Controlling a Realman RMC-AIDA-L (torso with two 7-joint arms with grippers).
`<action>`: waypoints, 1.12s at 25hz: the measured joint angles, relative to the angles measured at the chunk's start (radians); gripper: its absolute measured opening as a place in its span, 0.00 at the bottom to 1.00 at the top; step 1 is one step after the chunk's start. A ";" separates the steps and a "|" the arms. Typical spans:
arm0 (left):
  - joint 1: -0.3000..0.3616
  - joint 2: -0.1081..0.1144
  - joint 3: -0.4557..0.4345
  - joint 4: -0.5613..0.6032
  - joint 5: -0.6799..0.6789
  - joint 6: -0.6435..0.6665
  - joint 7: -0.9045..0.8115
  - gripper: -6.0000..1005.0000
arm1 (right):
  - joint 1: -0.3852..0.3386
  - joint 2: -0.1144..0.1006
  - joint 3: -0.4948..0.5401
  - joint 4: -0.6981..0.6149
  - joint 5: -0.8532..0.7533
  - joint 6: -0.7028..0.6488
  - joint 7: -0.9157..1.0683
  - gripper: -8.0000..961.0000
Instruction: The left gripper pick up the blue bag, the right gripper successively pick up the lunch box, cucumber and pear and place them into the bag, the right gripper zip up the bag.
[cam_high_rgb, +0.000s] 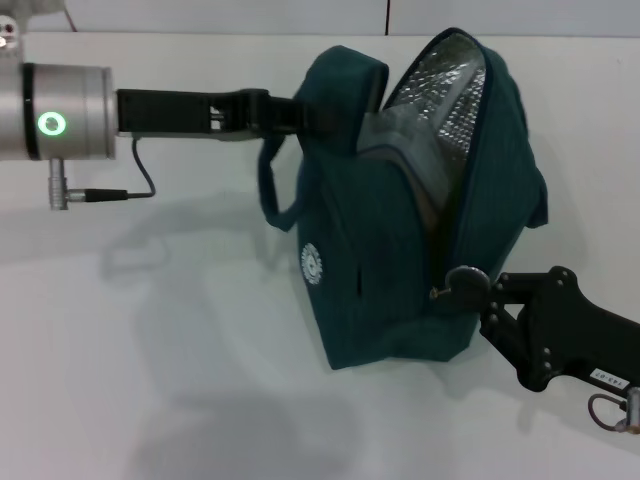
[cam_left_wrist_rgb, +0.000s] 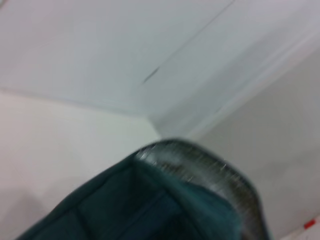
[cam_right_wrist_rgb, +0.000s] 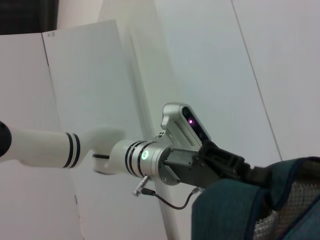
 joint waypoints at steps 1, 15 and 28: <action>0.000 0.000 0.000 0.000 0.000 0.000 0.000 0.06 | 0.001 0.000 0.000 -0.002 0.000 0.000 0.000 0.02; 0.129 -0.009 -0.001 -0.004 -0.207 0.013 0.297 0.48 | 0.044 0.001 0.003 -0.073 0.101 0.008 -0.050 0.02; 0.263 -0.012 -0.015 -0.076 -0.343 0.120 0.562 0.87 | 0.174 0.007 0.005 -0.069 0.180 0.041 0.000 0.02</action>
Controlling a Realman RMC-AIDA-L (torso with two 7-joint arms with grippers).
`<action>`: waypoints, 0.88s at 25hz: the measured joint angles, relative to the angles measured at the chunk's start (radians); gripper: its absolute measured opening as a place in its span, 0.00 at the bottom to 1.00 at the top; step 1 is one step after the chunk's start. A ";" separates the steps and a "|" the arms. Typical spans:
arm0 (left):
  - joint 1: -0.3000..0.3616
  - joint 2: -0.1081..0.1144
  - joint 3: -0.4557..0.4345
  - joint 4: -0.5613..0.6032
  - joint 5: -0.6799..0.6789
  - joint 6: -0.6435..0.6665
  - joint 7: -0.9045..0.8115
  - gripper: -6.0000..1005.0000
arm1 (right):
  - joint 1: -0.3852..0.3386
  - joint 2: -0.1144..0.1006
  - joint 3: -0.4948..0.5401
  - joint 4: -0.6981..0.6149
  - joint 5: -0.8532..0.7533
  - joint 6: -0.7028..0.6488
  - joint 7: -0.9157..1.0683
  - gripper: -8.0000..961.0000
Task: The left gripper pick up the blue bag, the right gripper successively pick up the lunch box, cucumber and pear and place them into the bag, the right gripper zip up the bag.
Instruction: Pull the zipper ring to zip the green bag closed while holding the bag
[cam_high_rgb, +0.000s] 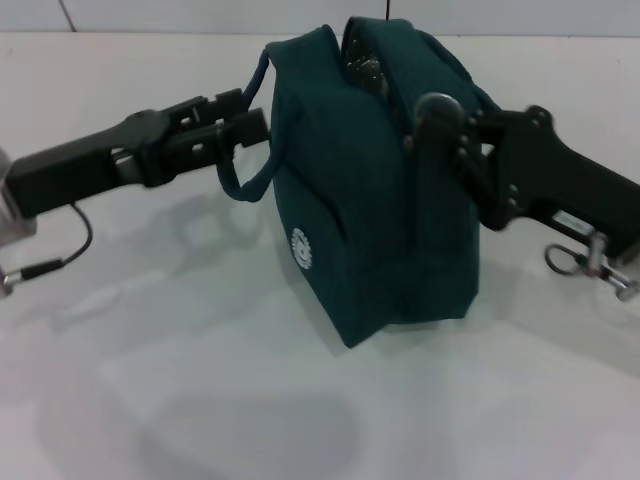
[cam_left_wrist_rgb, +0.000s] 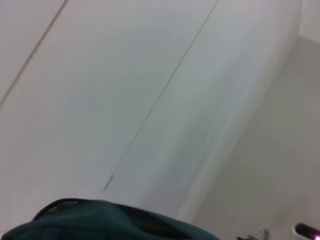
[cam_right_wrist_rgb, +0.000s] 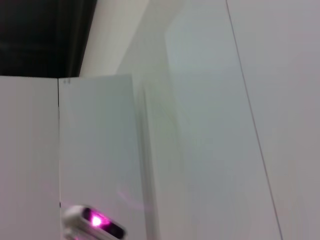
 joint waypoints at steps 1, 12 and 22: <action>0.015 -0.001 0.000 -0.004 -0.007 0.005 0.022 0.89 | 0.039 0.003 -0.009 0.001 0.000 0.050 0.026 0.02; 0.135 -0.018 -0.001 -0.177 -0.054 -0.019 0.383 0.89 | 0.183 0.005 -0.072 -0.030 0.003 0.156 0.050 0.02; 0.050 -0.023 0.000 -0.321 -0.058 -0.129 0.537 0.88 | 0.195 0.005 -0.073 -0.031 0.010 0.180 0.045 0.02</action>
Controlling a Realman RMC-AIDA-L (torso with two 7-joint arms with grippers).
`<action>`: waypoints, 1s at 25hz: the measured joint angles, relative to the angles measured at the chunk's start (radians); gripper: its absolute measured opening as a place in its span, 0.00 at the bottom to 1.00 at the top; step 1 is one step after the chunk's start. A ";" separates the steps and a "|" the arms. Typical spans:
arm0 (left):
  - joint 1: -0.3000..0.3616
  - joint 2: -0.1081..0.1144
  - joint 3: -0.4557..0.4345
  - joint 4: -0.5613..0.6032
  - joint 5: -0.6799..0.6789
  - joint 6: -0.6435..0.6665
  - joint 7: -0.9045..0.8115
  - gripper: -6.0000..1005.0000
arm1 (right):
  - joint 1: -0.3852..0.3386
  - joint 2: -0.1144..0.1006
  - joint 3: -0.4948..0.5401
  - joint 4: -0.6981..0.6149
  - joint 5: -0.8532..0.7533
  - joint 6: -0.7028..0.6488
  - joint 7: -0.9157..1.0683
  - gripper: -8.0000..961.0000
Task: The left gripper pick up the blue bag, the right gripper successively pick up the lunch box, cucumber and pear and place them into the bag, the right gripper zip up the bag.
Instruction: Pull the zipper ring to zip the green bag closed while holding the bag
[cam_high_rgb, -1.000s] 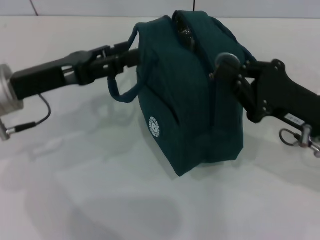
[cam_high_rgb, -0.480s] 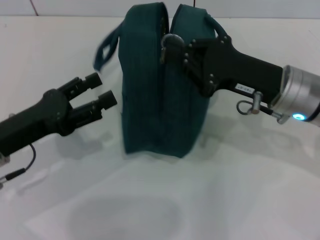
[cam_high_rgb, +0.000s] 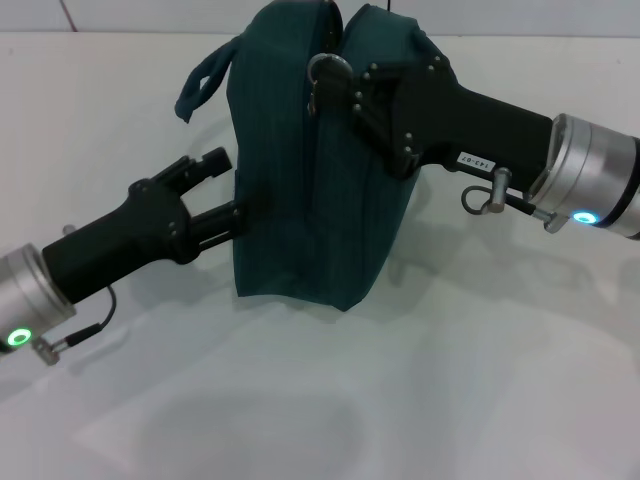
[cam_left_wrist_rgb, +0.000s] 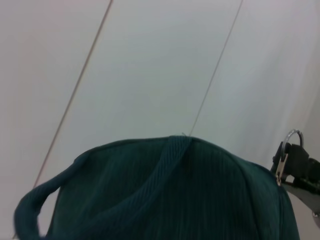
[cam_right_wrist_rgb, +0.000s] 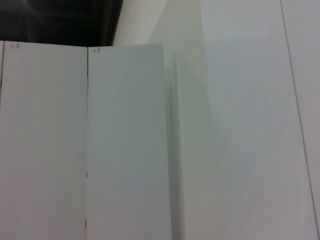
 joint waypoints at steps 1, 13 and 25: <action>-0.007 0.000 0.000 -0.002 0.000 -0.002 0.001 0.88 | 0.000 0.000 0.000 0.000 0.001 0.002 0.000 0.02; -0.044 0.000 0.009 -0.021 0.000 -0.009 0.008 0.77 | -0.004 0.000 0.006 0.000 0.003 0.015 -0.002 0.02; -0.054 0.000 0.010 -0.024 0.010 -0.008 0.021 0.34 | -0.003 0.000 0.010 0.000 0.009 0.016 -0.002 0.02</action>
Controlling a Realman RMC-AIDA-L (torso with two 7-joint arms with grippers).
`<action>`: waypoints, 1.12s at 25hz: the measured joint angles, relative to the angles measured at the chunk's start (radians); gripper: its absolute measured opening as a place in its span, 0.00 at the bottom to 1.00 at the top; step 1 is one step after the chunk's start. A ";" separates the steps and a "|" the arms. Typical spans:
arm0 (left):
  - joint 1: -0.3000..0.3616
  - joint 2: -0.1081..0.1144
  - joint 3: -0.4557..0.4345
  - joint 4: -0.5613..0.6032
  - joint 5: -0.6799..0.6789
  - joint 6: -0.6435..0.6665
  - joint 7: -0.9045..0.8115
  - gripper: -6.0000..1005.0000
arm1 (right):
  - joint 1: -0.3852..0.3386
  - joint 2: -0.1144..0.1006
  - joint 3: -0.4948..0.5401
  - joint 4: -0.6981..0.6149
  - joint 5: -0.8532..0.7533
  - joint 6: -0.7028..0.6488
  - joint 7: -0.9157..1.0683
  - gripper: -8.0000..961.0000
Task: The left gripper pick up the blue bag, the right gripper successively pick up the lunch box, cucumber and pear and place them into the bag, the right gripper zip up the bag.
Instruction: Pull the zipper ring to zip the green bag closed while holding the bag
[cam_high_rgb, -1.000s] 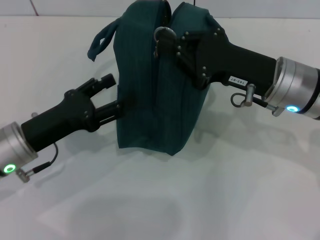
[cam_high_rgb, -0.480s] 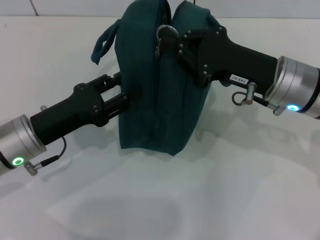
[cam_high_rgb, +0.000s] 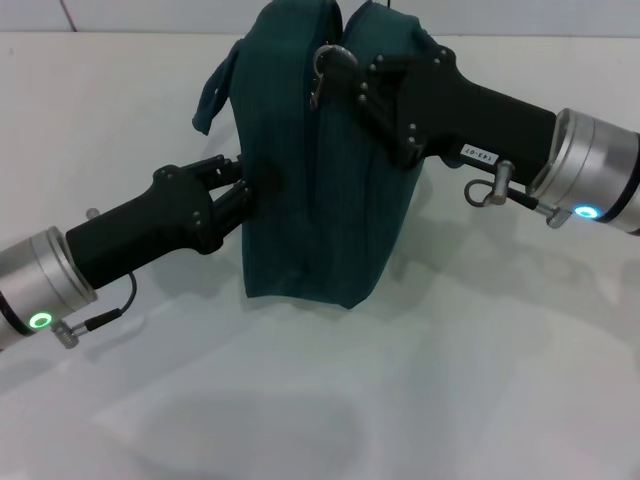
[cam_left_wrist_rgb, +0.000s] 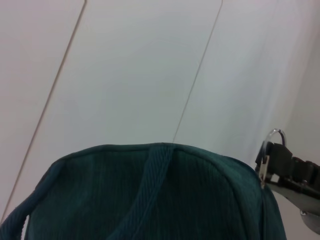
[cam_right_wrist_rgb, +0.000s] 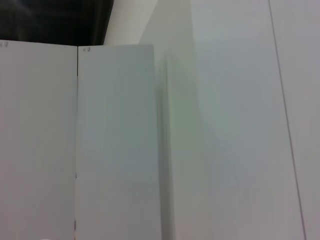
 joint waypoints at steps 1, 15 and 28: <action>-0.001 0.000 0.001 0.000 0.002 0.000 0.000 0.30 | 0.000 0.000 0.000 0.000 0.003 0.000 0.000 0.02; -0.014 0.002 0.003 -0.024 0.128 -0.044 0.024 0.11 | -0.001 0.000 0.004 0.005 0.070 -0.004 0.007 0.02; -0.014 0.012 0.053 -0.015 0.137 0.004 0.025 0.08 | 0.000 -0.003 0.005 0.011 0.096 0.056 0.155 0.02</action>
